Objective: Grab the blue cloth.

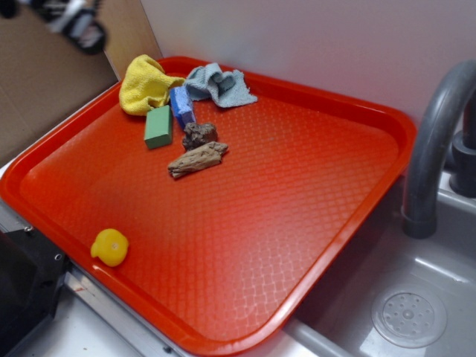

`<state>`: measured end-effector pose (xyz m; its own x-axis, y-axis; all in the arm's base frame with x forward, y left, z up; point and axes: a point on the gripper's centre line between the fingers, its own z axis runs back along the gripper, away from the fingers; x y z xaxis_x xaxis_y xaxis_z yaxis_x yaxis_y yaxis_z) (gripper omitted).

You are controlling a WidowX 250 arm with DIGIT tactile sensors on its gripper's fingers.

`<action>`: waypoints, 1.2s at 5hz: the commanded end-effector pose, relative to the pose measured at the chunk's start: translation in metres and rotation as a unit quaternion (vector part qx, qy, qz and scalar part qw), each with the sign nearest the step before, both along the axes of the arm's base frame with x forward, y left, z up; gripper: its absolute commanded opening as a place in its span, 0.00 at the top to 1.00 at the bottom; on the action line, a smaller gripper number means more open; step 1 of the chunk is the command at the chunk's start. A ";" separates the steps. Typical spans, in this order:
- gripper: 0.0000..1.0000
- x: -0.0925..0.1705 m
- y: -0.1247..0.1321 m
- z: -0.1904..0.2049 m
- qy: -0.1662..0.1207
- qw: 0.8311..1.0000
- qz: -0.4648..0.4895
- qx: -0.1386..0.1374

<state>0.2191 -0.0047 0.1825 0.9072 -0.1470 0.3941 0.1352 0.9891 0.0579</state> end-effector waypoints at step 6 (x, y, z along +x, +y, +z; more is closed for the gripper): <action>0.00 0.104 0.027 -0.061 -0.048 0.992 0.118 -0.011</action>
<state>0.3122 0.0195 0.1001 0.9022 0.0792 0.4240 -0.1067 0.9934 0.0416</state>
